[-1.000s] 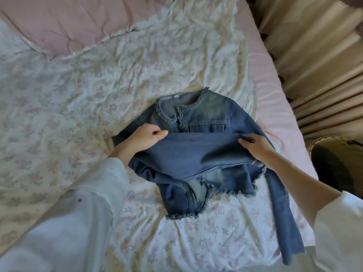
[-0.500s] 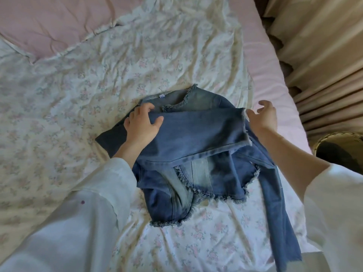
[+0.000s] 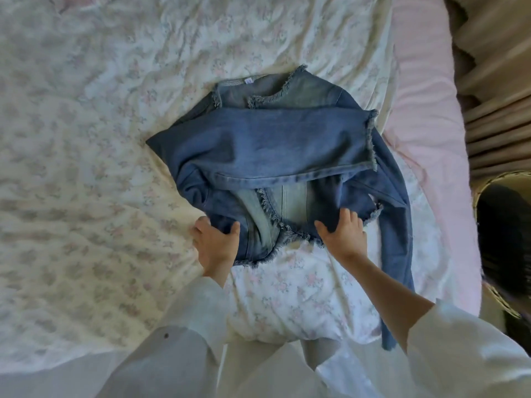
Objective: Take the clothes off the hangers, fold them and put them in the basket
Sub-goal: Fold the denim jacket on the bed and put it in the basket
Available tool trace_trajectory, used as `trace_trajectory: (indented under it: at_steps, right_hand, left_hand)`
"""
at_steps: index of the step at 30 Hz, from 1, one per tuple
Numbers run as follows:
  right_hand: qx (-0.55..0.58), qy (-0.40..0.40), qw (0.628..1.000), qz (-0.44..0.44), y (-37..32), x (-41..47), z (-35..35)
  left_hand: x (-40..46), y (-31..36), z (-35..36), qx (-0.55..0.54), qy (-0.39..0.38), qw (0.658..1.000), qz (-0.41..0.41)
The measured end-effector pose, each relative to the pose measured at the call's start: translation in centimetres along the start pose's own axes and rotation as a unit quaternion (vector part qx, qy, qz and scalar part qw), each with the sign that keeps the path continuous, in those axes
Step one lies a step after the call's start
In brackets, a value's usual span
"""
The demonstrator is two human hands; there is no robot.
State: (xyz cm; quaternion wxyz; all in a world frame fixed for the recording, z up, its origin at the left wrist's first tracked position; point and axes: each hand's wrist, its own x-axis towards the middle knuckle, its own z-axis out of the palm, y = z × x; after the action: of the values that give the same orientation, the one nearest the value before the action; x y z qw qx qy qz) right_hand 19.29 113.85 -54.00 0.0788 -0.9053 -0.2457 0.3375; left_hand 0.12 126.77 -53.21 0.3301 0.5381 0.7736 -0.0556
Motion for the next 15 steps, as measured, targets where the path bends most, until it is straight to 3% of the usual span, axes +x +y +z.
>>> trace_trajectory:
  at_steps: [2, 4, 7, 11, 15]
  right_hand:
    - [-0.006, -0.009, 1.000, 0.001, 0.2, -0.1, 0.1]
    - [0.000, -0.006, 1.000, -0.003, 0.3, 0.3, -0.3]
    - [0.012, -0.017, 1.000, 0.012, 0.6, 1.1, -0.7]
    - [0.073, -0.014, 0.997, 0.031, 1.7, 1.5, -0.3]
    - [0.127, 0.076, 0.988, 0.055, 3.6, 0.4, -0.3]
  left_hand:
    - [-0.3, -1.1, 0.6, 0.013, -0.055, 0.998, 0.005]
    - [-0.7, -1.5, 0.6, -0.009, -0.040, 0.998, 0.036]
    - [-1.9, -1.5, 0.0, -0.126, -0.004, 0.991, 0.049]
    - [-2.8, -2.0, -0.7, -0.266, 0.048, 0.963, 0.001]
    - [-2.3, -4.1, -1.3, -0.232, 0.086, 0.964, -0.093]
